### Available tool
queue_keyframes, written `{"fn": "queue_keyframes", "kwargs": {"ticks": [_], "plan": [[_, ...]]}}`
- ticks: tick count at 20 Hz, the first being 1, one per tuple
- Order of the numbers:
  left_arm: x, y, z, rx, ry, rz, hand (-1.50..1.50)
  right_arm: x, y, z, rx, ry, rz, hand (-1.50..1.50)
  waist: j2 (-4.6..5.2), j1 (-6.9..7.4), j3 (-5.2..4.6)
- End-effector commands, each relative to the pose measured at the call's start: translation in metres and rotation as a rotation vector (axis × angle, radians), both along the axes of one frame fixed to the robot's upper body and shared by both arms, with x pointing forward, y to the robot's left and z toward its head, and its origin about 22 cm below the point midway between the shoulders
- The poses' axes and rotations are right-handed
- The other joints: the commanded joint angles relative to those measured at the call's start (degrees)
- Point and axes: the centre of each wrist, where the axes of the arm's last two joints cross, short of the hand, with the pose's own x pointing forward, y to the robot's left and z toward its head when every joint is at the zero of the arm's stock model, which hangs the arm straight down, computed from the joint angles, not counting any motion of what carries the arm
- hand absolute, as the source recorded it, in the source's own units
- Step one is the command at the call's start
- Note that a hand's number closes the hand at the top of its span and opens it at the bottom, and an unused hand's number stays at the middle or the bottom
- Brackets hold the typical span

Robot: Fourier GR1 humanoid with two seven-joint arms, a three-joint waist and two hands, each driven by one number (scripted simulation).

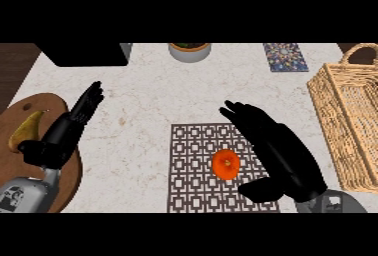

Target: Pick the squash from the placemat and place it in the basket

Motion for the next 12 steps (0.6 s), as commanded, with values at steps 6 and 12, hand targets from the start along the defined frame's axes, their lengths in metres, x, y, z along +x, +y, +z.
{"fn": "queue_keyframes", "kwargs": {"ticks": [6, 12], "plan": [[-0.006, -0.007, 0.002, -0.012, -0.003, -0.008, 0.00, -0.019, -0.015, 0.072, -0.270, 0.263, 0.057, -1.50, 0.61, 0.63, 0.22], [-0.011, 0.003, 0.011, -0.010, -0.019, -0.011, 0.00, -0.026, -0.025, 0.098, -0.235, 0.309, -0.002, -1.50, 0.77, 1.02, 0.28]]}}
